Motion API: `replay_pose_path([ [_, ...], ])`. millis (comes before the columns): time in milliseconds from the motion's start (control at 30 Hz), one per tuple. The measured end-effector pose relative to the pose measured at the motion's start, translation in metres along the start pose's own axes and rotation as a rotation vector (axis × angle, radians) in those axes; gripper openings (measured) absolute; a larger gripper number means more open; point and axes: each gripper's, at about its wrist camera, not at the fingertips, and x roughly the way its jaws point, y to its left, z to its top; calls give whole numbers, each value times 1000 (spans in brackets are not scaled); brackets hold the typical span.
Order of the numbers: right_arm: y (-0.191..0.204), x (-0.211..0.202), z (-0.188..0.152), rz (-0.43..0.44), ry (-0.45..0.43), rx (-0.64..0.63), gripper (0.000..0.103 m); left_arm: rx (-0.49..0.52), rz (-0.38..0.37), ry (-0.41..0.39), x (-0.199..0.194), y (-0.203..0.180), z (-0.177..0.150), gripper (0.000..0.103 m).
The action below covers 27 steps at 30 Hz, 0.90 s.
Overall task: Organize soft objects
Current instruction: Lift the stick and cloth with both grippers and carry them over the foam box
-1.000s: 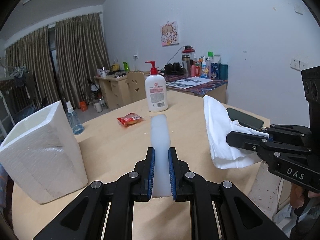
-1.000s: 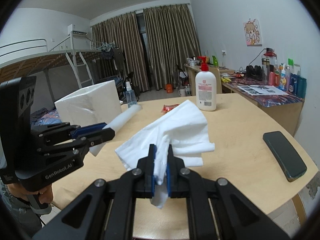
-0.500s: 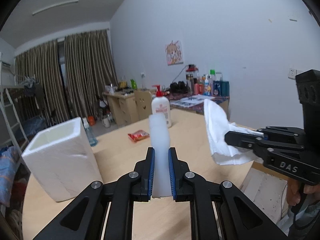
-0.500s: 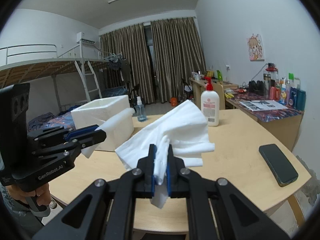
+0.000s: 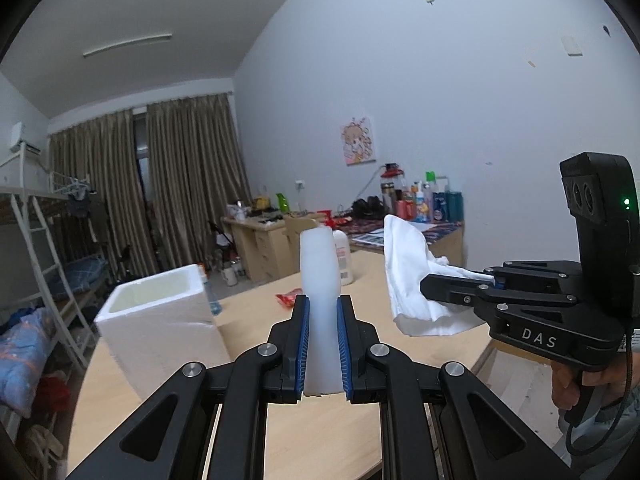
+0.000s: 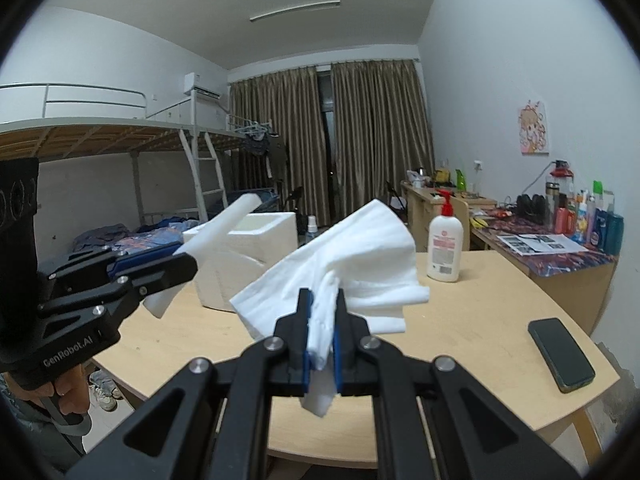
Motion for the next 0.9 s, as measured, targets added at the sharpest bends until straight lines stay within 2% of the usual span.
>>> replay_pose_path([
  [300, 22, 5, 1, 72, -3, -40, 11, -4, 87, -11, -30, 14, -8, 15],
  [600, 54, 16, 4, 171, 2, -87, 11, -53, 182, -14, -56, 37, -17, 15],
  [900, 83, 28, 5, 236, 10, -119, 11, -94, 235, -9, -66, 55, -28, 15],
])
